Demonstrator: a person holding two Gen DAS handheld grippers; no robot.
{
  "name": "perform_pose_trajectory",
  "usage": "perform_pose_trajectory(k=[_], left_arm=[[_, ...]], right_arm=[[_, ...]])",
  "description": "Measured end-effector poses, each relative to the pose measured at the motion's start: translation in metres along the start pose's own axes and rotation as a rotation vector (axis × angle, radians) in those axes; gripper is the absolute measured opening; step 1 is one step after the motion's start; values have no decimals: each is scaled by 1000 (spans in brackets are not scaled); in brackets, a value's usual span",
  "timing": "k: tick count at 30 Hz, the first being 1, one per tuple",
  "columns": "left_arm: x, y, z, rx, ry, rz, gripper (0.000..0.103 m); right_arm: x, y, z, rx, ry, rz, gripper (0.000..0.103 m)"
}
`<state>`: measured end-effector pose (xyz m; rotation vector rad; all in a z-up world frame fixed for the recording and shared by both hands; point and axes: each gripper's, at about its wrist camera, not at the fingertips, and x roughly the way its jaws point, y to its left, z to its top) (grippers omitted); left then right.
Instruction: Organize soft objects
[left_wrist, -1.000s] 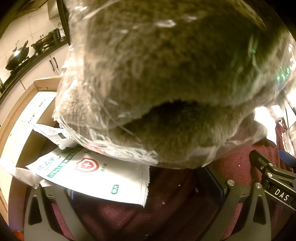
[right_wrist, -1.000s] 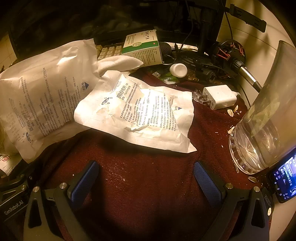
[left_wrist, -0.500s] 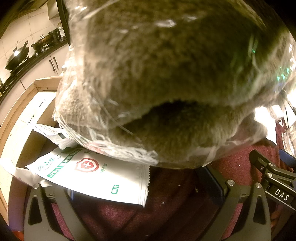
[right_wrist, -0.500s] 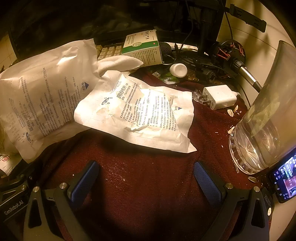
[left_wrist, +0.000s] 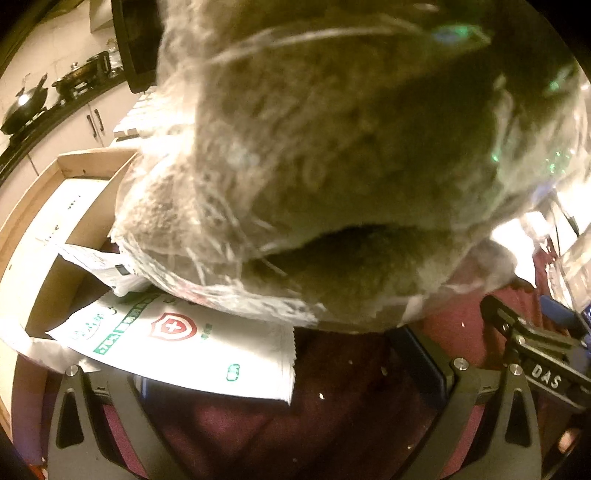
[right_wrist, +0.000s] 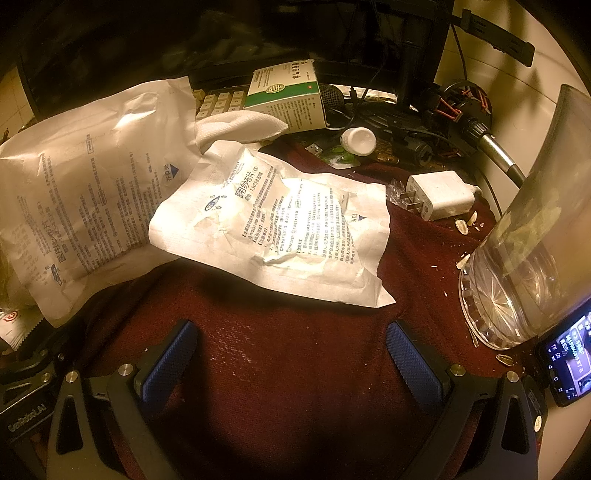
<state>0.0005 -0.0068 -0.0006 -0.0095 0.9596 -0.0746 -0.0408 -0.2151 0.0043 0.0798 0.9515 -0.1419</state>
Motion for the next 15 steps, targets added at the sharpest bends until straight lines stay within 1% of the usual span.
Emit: perform_pose_trajectory(k=[4,7,9,10,11,13,14,15], left_arm=[[-7,-11,-8,72,31,-31,103],[-14,-19,-21,140,50,-29,103],[-22,-22,-29,185,50,-42,103],[-32,-21,-36,206,34,-56,103],[-38,-22,-40,212,20,-61,103],[-54,-15,-47,211,6,-84,103],[-62,-11,-48,198,7,-107,103],[-68,-6,-50,186,10,-131,103]], right_arm=[[0,0,0,0,0,0,103],[-1,0,-1,2,0,0,103],[-2,1,-1,6,0,1,103],[-5,2,-3,9,-1,5,103],[-8,2,-6,17,-5,20,103],[-21,-4,-15,61,-33,102,103],[-31,-9,-22,91,-54,153,103],[-37,-11,-25,105,-69,174,103]])
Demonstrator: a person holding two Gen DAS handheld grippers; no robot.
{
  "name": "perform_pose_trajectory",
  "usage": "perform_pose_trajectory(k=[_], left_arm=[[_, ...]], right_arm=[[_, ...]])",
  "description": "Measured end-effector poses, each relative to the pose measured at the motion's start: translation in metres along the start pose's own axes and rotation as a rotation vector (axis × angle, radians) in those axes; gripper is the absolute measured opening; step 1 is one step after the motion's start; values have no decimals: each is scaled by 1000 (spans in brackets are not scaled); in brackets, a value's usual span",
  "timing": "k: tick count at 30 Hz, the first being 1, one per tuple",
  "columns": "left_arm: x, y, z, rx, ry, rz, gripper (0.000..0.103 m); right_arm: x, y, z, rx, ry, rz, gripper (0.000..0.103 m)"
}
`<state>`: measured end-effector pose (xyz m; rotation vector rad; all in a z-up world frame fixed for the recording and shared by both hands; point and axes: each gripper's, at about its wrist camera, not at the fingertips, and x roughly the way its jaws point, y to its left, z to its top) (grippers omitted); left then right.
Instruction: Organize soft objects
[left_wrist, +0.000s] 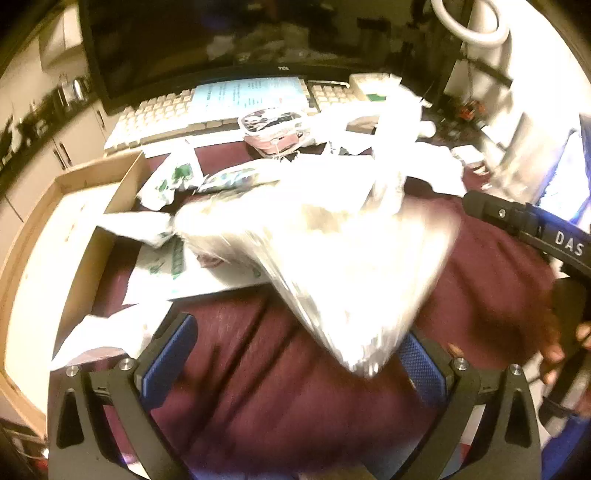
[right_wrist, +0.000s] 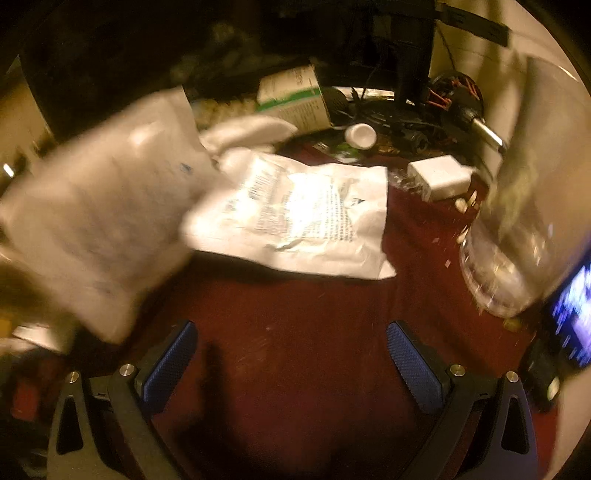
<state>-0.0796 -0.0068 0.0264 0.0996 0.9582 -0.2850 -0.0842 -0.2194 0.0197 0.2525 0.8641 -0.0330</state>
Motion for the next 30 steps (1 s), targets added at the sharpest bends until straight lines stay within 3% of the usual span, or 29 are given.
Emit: perform_pose_trajectory(k=[4,10,17,21,30], left_arm=[[-25,26,-10,-32,-3,-46,103],[-38,50,-23,-40,-7,-3,103],[-47,68,-27,-136,25,-108,103],[-55,68,-19,-175,8,-139,103],[-42,52,14,-198,-23,-108,103]], right_arm=[[-39,1,-8,15,-88,27,103],[-69,20,-16,-7,-124,86,103],[-73,45,-24,-69,-118,123,103],[-72,46,-24,-69,-118,127,103],[-77,48,0,-35,-144,174,99]])
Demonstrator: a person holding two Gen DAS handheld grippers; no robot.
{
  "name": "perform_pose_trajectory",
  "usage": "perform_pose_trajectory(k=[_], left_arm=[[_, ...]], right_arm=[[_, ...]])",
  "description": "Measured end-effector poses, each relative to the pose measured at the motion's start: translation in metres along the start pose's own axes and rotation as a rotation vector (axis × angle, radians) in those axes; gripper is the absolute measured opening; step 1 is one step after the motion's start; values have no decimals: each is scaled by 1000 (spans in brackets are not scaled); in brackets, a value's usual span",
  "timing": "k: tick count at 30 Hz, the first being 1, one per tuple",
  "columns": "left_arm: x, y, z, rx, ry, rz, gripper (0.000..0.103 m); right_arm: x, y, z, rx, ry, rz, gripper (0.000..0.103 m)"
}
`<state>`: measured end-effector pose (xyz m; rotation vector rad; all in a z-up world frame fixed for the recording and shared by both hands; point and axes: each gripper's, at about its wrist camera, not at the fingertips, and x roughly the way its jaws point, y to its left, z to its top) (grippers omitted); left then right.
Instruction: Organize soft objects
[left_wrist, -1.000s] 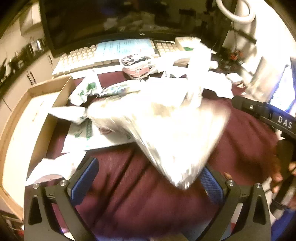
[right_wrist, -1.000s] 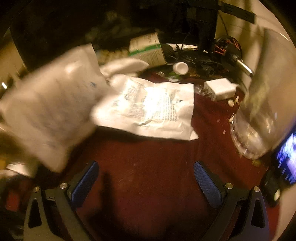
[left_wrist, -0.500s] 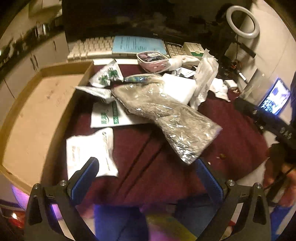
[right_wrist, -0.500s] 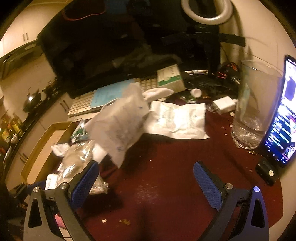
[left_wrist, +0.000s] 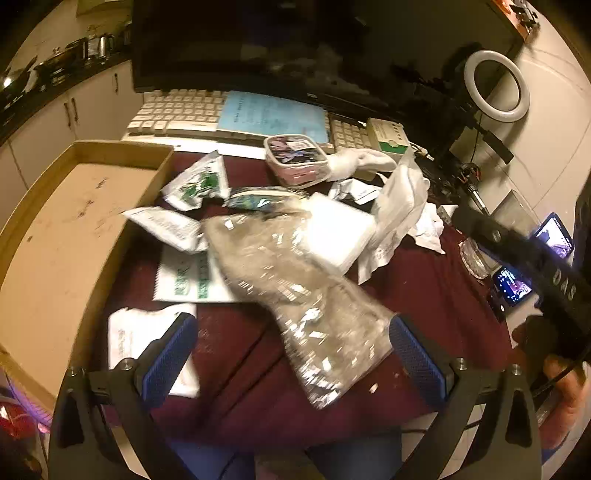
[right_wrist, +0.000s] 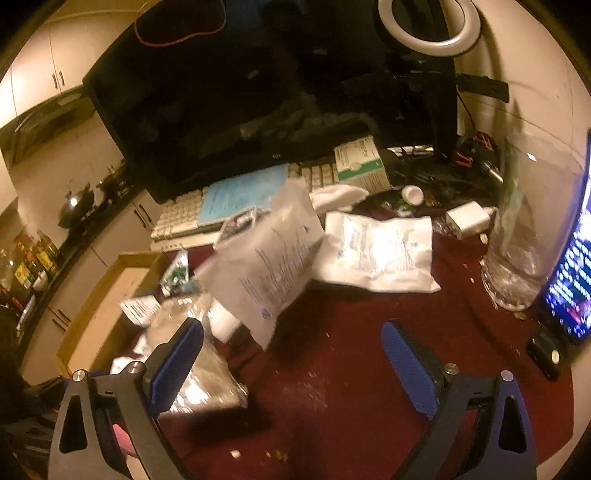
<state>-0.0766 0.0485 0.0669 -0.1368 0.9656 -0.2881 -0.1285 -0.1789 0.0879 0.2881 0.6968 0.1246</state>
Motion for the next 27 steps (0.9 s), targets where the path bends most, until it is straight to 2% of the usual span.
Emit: perform_pose_trajectory(k=[3,13,15,17,18,19,24,25,27], left_arm=[[7,-6,4,8,5,3,103],[38,2,17,-57,56,70,101],[46,3,17,-67,79,63,91],[53,2,16,-69,105,54,71],[57,2,14,-69,117,42,66],[59,2,13,-69,131,27,56],[57,1,6,-43,135,-2,31],[55,1,5,-33,131,-8,27],[49,-2,3,-3,119,-9,23]], right_arm=[[4,4,15,-6,0,-2,98],[40,12,44,51,60,89,81],[46,12,45,58,70,89,78],[54,11,47,67,83,84,74],[57,10,47,70,88,84,73],[60,10,47,71,94,83,71],[73,10,45,70,127,94,54],[75,10,44,61,133,92,47],[75,12,42,35,130,61,41]])
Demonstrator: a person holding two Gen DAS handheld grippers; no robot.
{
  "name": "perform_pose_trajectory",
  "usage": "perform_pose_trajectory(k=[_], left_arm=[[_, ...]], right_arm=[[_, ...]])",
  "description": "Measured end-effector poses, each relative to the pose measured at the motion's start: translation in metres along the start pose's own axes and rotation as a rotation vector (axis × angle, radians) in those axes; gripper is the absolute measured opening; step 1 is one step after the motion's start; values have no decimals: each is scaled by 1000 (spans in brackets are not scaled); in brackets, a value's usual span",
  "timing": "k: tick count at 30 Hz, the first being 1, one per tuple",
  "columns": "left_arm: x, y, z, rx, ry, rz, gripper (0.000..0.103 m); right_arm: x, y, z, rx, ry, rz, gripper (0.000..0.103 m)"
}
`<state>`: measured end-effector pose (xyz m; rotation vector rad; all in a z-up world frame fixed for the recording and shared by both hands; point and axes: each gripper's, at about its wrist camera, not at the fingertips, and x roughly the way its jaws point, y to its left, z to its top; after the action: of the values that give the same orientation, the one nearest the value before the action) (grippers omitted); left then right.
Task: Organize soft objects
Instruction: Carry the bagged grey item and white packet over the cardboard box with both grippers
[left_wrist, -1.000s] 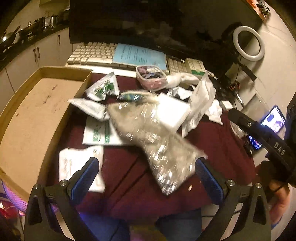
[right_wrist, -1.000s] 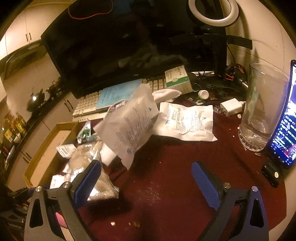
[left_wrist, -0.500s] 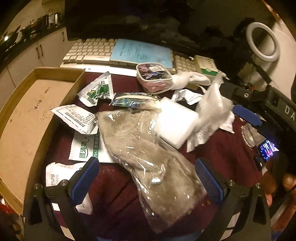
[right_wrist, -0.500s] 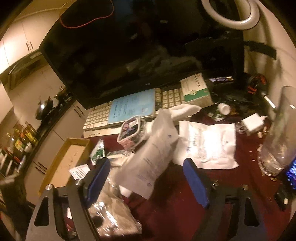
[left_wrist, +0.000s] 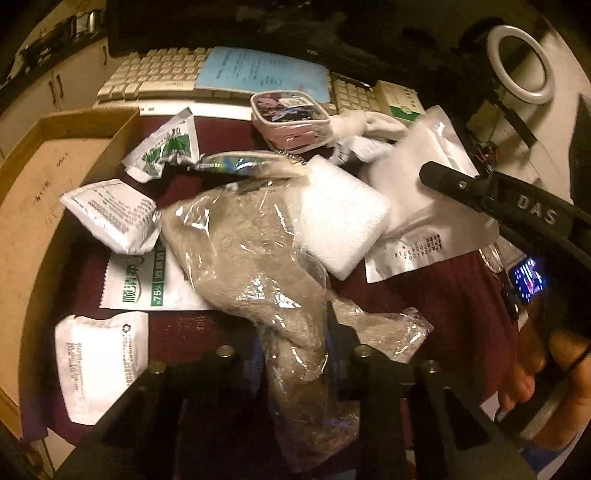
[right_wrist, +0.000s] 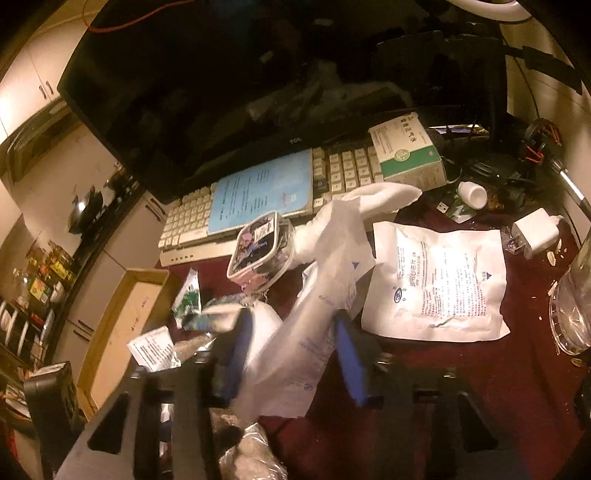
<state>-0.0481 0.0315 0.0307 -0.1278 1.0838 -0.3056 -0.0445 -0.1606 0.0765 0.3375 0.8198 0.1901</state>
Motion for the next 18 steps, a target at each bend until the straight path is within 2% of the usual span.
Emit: perform_pose_trajectory(k=[1,3,4,12,18], left_arm=[[-3,-1,-1,11,-6,-1,20],[-10,-3,-5,34,-22,-5,19],[-15,-4,-7,44,-31,-5,19],[-61,-8,-10,117,-112,4,19],[-86,-5,-10,138,-158,-2,19]], right_arm=[[0,1,-1,-9,-2,-15,35],[-2,2,-2,-29,-10,-47,17],[-4,2,-3,-32,-15,-43,12],[-33,13,-3,-74,-78,-32,12],[-64,27,0,-98,-159,-29,12]])
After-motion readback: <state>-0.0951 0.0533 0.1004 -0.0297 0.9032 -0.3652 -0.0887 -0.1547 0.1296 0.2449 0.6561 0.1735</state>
